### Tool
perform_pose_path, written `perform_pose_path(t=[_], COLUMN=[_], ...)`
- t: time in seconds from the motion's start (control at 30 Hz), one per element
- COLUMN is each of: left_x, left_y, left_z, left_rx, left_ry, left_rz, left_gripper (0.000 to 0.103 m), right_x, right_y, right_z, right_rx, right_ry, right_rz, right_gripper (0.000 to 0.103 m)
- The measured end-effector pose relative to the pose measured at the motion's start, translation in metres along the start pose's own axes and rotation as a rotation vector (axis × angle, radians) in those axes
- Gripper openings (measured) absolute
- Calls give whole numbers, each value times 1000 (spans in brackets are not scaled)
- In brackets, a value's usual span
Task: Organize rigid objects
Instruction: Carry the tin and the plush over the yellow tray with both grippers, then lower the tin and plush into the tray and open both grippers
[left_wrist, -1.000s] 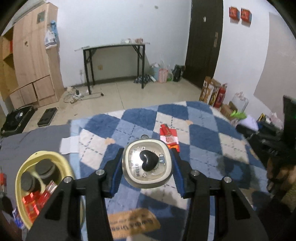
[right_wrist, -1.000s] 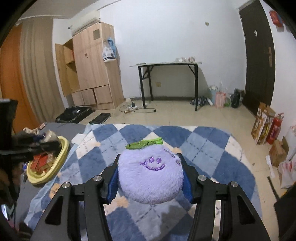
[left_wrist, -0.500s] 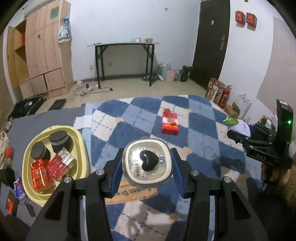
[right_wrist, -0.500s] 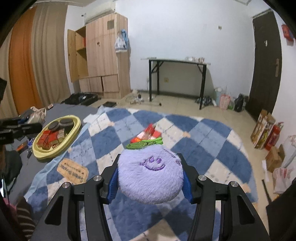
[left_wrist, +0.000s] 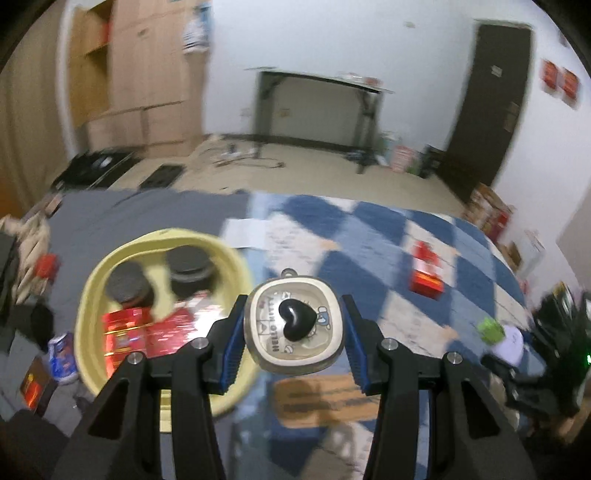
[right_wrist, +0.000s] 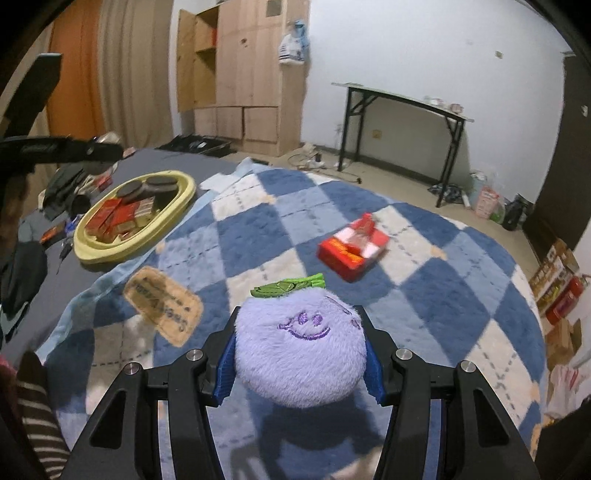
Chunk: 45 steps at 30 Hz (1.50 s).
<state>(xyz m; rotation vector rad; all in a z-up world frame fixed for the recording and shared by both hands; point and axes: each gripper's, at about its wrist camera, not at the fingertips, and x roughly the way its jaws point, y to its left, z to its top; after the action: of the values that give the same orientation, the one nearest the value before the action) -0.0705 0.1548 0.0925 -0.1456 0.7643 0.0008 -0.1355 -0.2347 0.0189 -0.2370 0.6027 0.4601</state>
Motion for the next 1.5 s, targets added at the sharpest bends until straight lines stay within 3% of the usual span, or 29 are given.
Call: perform_pose_path(t=[0.2, 0.33, 0.4, 0.6, 1.0, 1.33, 1.4, 1.5], left_x=[14, 31, 40, 68, 101, 108, 108, 104], left_y=[70, 128, 150, 192, 233, 230, 229, 229], left_z=[3, -3, -5, -12, -25, -21, -20, -18], left_rx=[-78, -238, -310, -380, -576, -567, -570, -580], left_ry=[41, 76, 98, 132, 142, 154, 159, 151], left_rz=[78, 108, 135, 168, 172, 160, 167, 154], left_gripper=[50, 50, 50, 50, 50, 52, 56, 73], right_x=[39, 76, 96, 170, 278, 303, 303, 300], right_y=[55, 107, 132, 193, 260, 292, 294, 294], right_z=[62, 110, 125, 160, 196, 192, 193, 193], right_rx=[-78, -117, -147, -199, -308, -369, -373, -366], right_ry=[-22, -38, -25, 63, 136, 151, 143, 135], right_rz=[114, 209, 242, 323, 346, 346, 343, 354], right_gripper=[55, 55, 55, 55, 55, 59, 62, 84])
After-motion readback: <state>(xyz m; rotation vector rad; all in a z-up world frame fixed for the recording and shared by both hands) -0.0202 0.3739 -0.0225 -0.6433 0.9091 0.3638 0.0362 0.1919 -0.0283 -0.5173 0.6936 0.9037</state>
